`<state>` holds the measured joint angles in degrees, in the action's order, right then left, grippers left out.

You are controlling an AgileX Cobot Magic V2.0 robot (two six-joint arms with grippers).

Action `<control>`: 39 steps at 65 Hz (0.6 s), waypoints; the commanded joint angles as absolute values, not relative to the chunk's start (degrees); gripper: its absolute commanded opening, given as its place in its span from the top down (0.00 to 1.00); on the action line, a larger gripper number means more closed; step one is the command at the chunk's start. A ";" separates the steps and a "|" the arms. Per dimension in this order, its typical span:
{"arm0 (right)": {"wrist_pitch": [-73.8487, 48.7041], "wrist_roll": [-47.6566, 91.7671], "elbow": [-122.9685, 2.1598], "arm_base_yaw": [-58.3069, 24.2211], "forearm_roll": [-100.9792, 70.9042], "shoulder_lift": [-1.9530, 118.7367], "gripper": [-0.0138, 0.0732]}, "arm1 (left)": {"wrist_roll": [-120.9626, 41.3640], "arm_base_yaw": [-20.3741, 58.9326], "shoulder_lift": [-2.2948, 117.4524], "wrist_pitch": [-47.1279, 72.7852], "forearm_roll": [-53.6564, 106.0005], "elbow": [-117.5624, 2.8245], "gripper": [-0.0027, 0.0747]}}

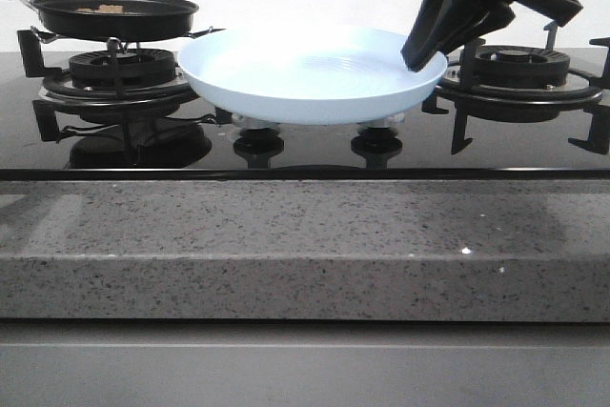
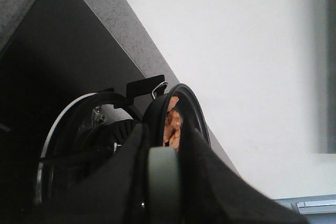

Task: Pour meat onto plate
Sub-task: 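Lift the pan with the left gripper up over the plate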

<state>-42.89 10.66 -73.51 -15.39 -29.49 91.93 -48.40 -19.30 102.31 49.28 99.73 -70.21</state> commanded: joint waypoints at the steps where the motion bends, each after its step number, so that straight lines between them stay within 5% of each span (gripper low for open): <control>1: -40.72 11.13 -74.99 -15.38 -31.64 88.98 0.92 | -48.97 -18.91 99.68 51.47 102.30 -71.92 0.99; 39: -40.72 11.13 -74.99 -15.38 -31.64 88.98 0.92 | -51.12 -18.92 86.36 54.65 101.29 -71.92 0.99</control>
<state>-42.89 10.66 -73.51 -15.39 -29.49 91.93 -50.00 -19.30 91.58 50.74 96.34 -70.21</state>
